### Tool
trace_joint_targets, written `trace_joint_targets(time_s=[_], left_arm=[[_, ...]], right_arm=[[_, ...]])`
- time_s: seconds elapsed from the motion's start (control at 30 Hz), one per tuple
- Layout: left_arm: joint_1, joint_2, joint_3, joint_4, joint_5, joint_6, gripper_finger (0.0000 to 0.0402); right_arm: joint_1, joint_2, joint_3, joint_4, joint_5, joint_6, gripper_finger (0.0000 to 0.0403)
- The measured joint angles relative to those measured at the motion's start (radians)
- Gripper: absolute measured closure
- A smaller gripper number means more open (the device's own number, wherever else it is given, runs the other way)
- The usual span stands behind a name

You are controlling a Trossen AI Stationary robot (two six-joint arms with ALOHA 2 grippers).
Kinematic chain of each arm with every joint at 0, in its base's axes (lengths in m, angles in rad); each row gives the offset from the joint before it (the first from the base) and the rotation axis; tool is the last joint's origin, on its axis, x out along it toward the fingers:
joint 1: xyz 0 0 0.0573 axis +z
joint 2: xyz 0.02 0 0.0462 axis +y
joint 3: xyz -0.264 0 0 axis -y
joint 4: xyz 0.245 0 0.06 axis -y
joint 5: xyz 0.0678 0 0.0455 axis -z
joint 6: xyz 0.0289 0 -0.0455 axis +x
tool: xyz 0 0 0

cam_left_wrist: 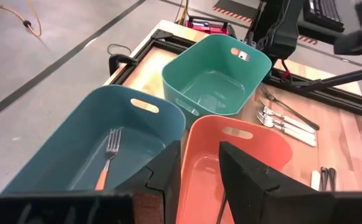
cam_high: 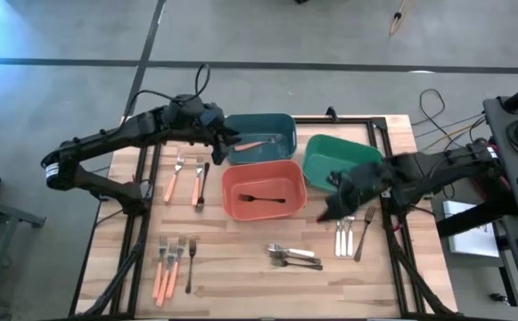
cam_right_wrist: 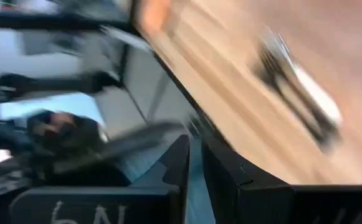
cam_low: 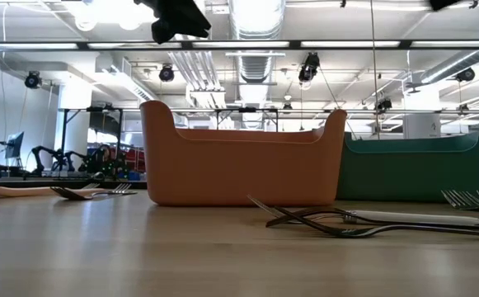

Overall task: Sort silverware by color (type)
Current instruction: Put the white fork into the green bin

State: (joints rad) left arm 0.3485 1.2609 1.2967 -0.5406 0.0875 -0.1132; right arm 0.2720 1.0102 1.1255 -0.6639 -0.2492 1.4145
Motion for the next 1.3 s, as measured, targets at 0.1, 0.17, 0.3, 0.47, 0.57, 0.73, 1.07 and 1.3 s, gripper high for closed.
trace_joint_targets(time_s=[0.1,0.17,0.3,0.47,0.57,0.73,1.07,1.3], left_arm=[[-0.002,0.001,-0.002,0.0,0.0,-0.002,0.031],[-0.003,0.002,-0.002,0.001,0.0,-0.007,0.031],[-0.003,0.002,-0.002,0.002,0.0,-0.002,0.031],[-0.002,0.002,-0.002,0.003,0.0,0.03,0.031],[-0.002,0.003,-0.002,0.003,0.0,0.038,0.031],[-0.002,0.003,-0.002,0.003,-0.001,0.041,0.031],[-0.002,0.004,-0.002,0.003,-0.002,0.049,0.031],[-0.002,0.004,-0.002,0.003,-0.002,0.049,0.031]], right_arm=[[0.093,0.001,-0.001,-0.184,-0.003,0.155,0.0367],[0.143,0.007,-0.005,-0.321,0.001,0.246,0.0371],[0.189,0.02,-0.028,-0.56,0.006,0.361,0.0384],[0.188,0.043,-0.08,-0.609,0.015,0.389,0.0393],[0.188,0.064,-0.12,-0.583,0.015,0.381,0.0394],[0.188,0.104,-0.192,-0.568,0.025,0.347,0.0394],[0.186,0.144,-0.339,-0.372,0.067,0.395,0.0362],[0.186,0.15,-0.386,-0.368,0.129,0.412,0.028]])
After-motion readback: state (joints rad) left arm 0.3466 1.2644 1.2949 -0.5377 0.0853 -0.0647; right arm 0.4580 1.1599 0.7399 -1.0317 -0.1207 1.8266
